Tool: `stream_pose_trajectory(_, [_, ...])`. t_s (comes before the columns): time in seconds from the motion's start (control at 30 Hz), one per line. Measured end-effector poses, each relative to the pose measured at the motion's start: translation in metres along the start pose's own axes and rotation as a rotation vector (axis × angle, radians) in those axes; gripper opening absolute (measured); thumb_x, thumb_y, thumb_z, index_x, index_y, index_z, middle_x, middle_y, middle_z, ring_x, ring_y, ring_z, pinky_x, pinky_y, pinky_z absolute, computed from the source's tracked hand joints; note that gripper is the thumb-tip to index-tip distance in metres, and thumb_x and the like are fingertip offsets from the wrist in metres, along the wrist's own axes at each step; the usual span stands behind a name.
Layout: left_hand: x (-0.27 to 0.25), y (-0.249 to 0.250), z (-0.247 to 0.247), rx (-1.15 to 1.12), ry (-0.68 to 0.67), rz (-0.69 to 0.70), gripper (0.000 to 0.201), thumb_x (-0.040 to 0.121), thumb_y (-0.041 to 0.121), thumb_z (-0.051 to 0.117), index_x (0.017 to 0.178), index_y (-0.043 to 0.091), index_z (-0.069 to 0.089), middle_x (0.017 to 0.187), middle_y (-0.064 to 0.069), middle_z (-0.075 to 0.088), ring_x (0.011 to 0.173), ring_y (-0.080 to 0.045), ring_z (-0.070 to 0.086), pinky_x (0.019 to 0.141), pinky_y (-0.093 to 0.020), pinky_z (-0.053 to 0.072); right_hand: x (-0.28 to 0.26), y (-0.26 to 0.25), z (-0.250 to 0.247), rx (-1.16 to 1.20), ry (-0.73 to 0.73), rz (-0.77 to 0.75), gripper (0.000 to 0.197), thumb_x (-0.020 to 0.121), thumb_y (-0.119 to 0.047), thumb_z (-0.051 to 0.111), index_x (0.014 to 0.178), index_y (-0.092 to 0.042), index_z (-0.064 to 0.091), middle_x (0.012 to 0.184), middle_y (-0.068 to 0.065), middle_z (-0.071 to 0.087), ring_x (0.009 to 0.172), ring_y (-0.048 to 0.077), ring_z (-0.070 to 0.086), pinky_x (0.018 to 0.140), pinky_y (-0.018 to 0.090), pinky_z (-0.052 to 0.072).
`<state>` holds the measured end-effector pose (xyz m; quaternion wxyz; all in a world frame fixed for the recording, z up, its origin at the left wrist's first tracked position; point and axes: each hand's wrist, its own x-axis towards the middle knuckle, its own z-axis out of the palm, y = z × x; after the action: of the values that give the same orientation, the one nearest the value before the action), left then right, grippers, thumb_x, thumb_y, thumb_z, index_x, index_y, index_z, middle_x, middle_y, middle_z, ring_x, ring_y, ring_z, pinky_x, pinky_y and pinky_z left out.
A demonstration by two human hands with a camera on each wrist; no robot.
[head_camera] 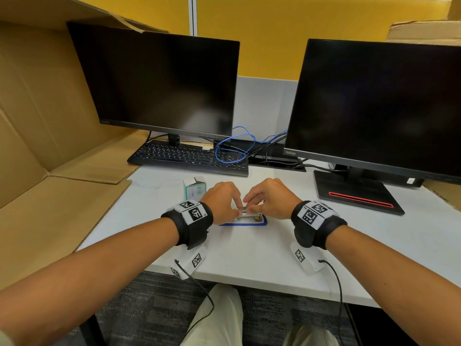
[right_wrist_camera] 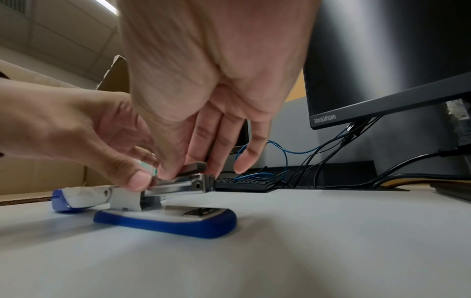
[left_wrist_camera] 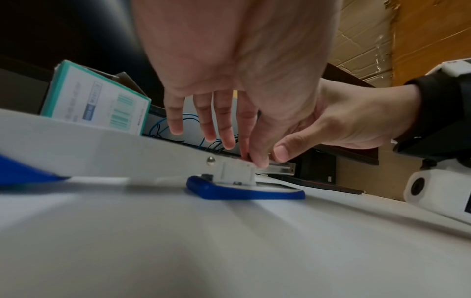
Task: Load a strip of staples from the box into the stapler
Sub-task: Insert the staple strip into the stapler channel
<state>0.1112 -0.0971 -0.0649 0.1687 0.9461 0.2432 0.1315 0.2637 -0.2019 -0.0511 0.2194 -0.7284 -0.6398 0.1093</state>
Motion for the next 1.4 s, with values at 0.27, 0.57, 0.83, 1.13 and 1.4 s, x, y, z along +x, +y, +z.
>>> stream_pose_trajectory(0.27, [0.000,0.001,0.000,0.010,0.010,-0.011,0.017,0.077,0.031,0.074,0.090,0.022,0.078,0.122,0.004,0.061,0.119,-0.020,0.051,0.099,-0.039,0.043,-0.003,-0.003,-0.001,-0.075,0.014,-0.019,0.030,0.081,-0.028,0.076,0.108,-0.017,0.073,0.091,-0.003,0.078,0.084,0.007,0.072,0.101,0.034,0.048])
stream_pose_trajectory(0.57, [0.000,0.005,-0.005,0.048,0.002,0.019,0.016,0.079,0.030,0.072,0.090,0.021,0.079,0.125,0.004,0.061,0.121,-0.019,0.050,0.100,-0.037,0.041,-0.006,-0.004,-0.002,-0.097,0.013,-0.019,0.030,0.085,-0.029,0.072,0.113,-0.018,0.071,0.090,-0.005,0.078,0.089,0.005,0.071,0.103,0.029,0.042])
stream_pose_trajectory(0.83, [0.000,0.008,-0.007,0.080,-0.015,0.012,0.018,0.081,0.029,0.072,0.094,0.019,0.080,0.130,0.004,0.061,0.126,-0.020,0.046,0.102,-0.036,0.039,-0.009,-0.007,-0.001,-0.184,0.012,-0.034,0.030,0.085,-0.030,0.071,0.113,-0.019,0.071,0.094,-0.004,0.078,0.091,0.010,0.070,0.098,0.033,0.047])
stream_pose_trajectory(1.13, [-0.003,0.001,-0.009,0.113,-0.079,-0.015,0.040,0.076,0.037,0.074,0.113,0.025,0.071,0.131,0.002,0.059,0.127,-0.021,0.047,0.104,-0.040,0.042,-0.007,-0.003,-0.005,-0.178,-0.029,-0.034,0.040,0.077,-0.035,0.079,0.114,-0.019,0.071,0.101,-0.005,0.076,0.087,0.005,0.069,0.085,0.024,0.056])
stream_pose_trajectory(1.4, [-0.017,-0.028,-0.025,0.204,-0.174,-0.128,0.034,0.070,0.036,0.078,0.101,0.023,0.075,0.097,0.003,0.074,0.092,-0.019,0.065,0.081,-0.036,0.056,-0.011,0.008,-0.014,-0.165,-0.074,0.017,0.040,0.077,-0.033,0.080,0.112,-0.018,0.072,0.098,-0.003,0.076,0.084,0.010,0.070,0.084,0.027,0.057])
